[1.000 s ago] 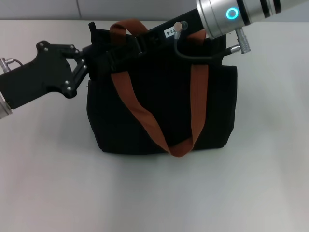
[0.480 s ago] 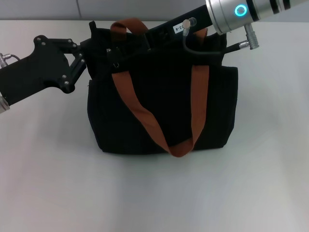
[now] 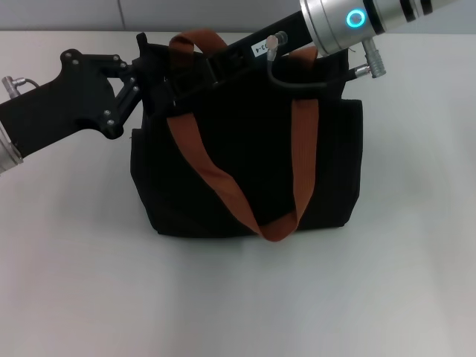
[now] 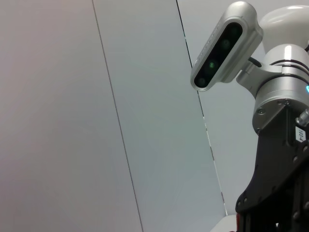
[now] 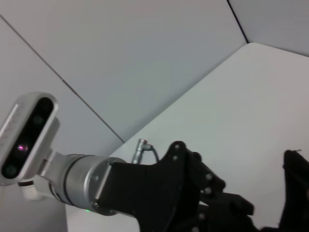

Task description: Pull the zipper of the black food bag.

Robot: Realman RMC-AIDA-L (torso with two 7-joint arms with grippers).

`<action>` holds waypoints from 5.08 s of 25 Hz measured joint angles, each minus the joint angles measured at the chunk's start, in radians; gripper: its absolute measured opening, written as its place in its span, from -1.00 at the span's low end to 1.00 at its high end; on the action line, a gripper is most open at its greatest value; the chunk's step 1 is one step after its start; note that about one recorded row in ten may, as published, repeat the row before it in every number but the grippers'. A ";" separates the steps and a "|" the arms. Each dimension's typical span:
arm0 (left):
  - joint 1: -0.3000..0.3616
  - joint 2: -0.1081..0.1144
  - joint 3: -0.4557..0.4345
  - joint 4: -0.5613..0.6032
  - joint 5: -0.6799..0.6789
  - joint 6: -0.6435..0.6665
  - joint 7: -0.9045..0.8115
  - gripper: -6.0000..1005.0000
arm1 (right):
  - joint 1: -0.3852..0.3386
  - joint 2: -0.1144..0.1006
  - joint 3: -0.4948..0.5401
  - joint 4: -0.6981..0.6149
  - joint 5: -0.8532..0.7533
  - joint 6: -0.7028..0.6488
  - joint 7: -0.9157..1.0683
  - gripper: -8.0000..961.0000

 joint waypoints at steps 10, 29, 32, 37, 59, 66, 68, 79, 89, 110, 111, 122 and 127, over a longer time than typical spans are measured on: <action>-0.003 -0.001 -0.004 -0.001 0.000 -0.008 0.000 -0.94 | -0.005 -0.001 -0.002 0.000 0.011 -0.001 0.000 -0.11; 0.003 -0.001 -0.004 -0.001 -0.002 -0.010 0.001 -0.94 | -0.011 -0.003 -0.002 -0.004 -0.016 0.004 0.001 -0.44; 0.004 -0.001 -0.004 -0.001 -0.003 -0.010 0.001 -0.94 | -0.009 -0.003 -0.002 -0.005 -0.018 0.005 0.001 -0.50; 0.004 -0.001 -0.004 -0.001 -0.003 -0.007 0.001 -0.94 | -0.007 -0.003 -0.002 -0.003 -0.018 0.005 -0.004 -0.52; 0.001 -0.001 -0.004 -0.006 -0.003 -0.008 0.001 -0.94 | 0.005 0.000 -0.037 0.004 -0.019 0.034 -0.002 -0.88; 0.008 -0.001 -0.004 -0.006 -0.014 -0.009 0.001 -0.94 | 0.007 0.000 -0.050 -0.022 -0.026 0.038 0.015 -0.96; 0.010 0.000 -0.004 -0.006 -0.018 -0.008 0.001 -0.94 | 0.001 0.000 -0.057 -0.047 -0.043 0.040 0.039 -0.98; 0.018 0.002 -0.011 -0.004 -0.028 -0.010 0.001 -0.94 | -0.041 0.001 -0.121 -0.194 -0.138 0.052 0.178 -0.99; 0.019 0.004 -0.028 -0.003 -0.029 -0.010 0.001 -0.94 | -0.058 0.001 -0.126 -0.265 -0.215 0.044 0.254 -0.99; 0.017 0.008 -0.031 -0.001 -0.030 -0.013 0.001 -0.94 | -0.188 -0.003 -0.110 -0.487 -0.372 -0.039 0.377 -0.99; 0.017 0.008 -0.031 -0.001 -0.030 -0.013 0.001 -0.94 | -0.197 -0.003 -0.104 -0.499 -0.374 -0.042 0.379 -0.99; 0.019 0.009 -0.032 -0.001 -0.032 -0.013 0.000 -0.93 | -0.244 -0.004 -0.041 -0.552 -0.399 -0.070 0.378 -1.00; 0.017 0.007 -0.032 -0.002 -0.032 -0.013 0.000 -0.92 | -0.284 -0.004 0.005 -0.589 -0.321 -0.084 0.332 -0.99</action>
